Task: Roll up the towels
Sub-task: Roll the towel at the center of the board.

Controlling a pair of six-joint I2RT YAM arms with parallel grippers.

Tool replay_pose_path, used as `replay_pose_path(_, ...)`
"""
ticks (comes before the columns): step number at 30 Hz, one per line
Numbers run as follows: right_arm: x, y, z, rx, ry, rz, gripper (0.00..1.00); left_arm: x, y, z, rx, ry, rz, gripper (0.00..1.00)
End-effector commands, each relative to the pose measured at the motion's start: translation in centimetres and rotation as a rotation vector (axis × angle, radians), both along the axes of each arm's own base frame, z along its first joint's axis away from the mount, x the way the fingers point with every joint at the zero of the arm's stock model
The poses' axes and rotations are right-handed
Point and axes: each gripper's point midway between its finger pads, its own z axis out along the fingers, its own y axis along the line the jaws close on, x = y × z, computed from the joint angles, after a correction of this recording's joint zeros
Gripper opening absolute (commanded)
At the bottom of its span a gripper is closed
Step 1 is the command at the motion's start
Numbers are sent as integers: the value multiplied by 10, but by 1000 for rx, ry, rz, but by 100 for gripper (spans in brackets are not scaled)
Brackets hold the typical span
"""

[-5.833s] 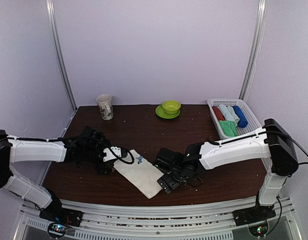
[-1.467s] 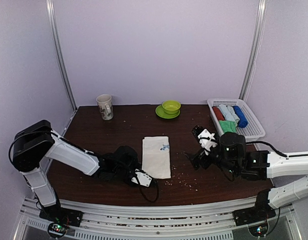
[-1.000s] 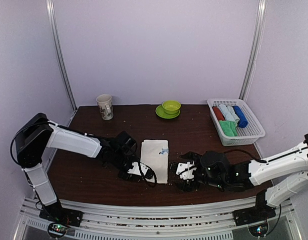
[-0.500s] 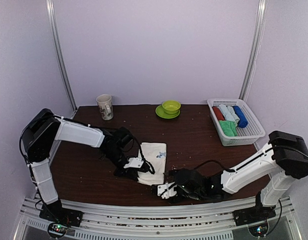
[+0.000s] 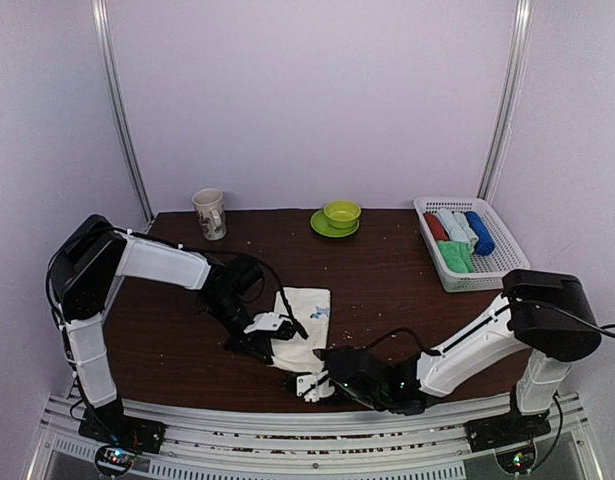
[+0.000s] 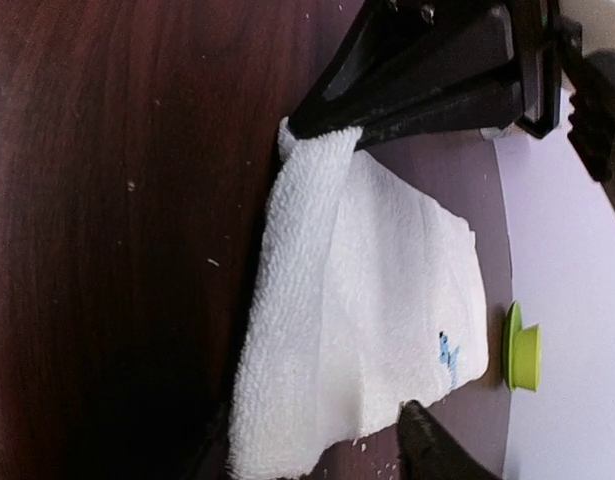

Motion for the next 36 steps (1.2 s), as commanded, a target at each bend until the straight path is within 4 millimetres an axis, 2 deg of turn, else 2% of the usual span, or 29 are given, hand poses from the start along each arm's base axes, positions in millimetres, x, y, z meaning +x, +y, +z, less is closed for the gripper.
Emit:
replay_pose_path(1, 2, -3, -13, -45, -5, -31, 44, -1, -2, 6, -26, 27, -8, 0)
replay_pose_path(8, 0, 1, -11, -13, 28, -40, 9, 1, 0, 5, -16, 17, -2, 0)
replay_pose_path(10, -1, 2, -9, -2, 43, -39, 0, 3, 1, 6, -14, 11, 4, 18)
replay_pose_path(16, -8, 3, -7, 33, 137, -44, 0, 16, 6, 23, -53, -87, 45, 71)
replay_pose_path(19, -7, 2, -4, 67, 204, -65, 0, 23, 9, 35, -77, -166, 68, 86)
replay_pose_path(22, -6, 0, -1, 108, 284, -85, 0, 30, 15, 43, -92, -268, 103, 91)
replay_pose_path(28, -4, 3, -3, 164, 459, -118, 0, 37, 25, 57, -154, -460, 136, 91)
replay_pose_path(36, -1, 3, -13, 221, 734, -157, 0, 38, 33, 54, -168, -583, 137, 89)
